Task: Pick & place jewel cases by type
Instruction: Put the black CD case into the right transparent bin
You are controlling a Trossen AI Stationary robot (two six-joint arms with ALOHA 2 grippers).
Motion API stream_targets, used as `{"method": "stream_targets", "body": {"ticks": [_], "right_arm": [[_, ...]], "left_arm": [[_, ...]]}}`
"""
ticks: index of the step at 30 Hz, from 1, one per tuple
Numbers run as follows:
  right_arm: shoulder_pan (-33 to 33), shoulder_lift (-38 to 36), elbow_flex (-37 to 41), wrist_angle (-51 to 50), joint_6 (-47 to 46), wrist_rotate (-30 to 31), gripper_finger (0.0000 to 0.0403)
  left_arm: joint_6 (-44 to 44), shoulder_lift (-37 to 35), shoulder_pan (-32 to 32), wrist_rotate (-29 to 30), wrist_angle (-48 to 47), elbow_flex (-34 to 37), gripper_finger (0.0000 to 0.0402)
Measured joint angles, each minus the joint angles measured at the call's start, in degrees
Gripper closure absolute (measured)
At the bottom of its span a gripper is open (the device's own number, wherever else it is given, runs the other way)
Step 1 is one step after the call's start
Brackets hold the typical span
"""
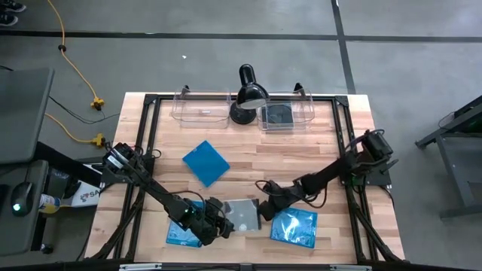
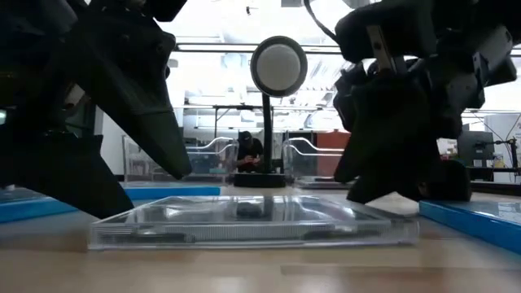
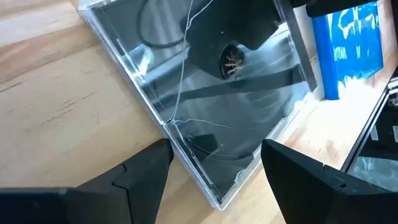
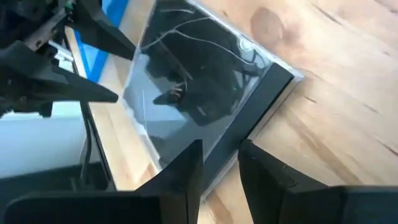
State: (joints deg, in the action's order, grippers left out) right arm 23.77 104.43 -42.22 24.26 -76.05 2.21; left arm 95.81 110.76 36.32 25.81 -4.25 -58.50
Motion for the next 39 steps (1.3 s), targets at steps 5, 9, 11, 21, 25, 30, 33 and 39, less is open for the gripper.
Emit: {"method": "stream_targets", "body": {"ticks": [5,9,11,21,25,30,33,39], "right_arm": [[0.1,0.0,-0.1,-0.9,-0.1,1.2,0.0296],[0.1,-0.1,-0.1,-1.3,-1.3,1.1,0.0254],[0.0,-0.1,-0.1,-1.3,-1.9,1.0,0.0227],[-3.1,-0.3,-0.3,-5.4,-5.1,-2.4,0.0168],[-3.8,-0.2,-0.3,-6.7,-7.5,-2.1,0.0167],[-5.2,2.1,-0.2,-4.2,-9.9,-4.7,0.0166],[-5.4,2.8,-0.2,-3.2,-10.8,-5.1,0.0166],[-5.5,2.9,-0.1,-3.1,-10.7,-4.1,0.0166]], "left_arm": [[0.0,0.0,0.0,0.0,0.0,0.0,0.0147],[-0.5,0.0,0.0,0.0,0.0,0.0,0.0147],[-1.0,0.0,0.0,0.0,0.0,0.0,0.0147],[-1.1,0.0,0.0,0.5,0.0,0.0,0.0147],[-0.9,0.1,0.0,2.4,0.2,0.0,0.0147],[-1.0,0.1,-0.4,3.7,1.2,0.2,0.0147],[-1.2,0.1,-0.7,3.3,1.2,0.2,0.0147],[-1.5,0.1,-1.0,3.1,1.5,0.2,0.0147]]}}
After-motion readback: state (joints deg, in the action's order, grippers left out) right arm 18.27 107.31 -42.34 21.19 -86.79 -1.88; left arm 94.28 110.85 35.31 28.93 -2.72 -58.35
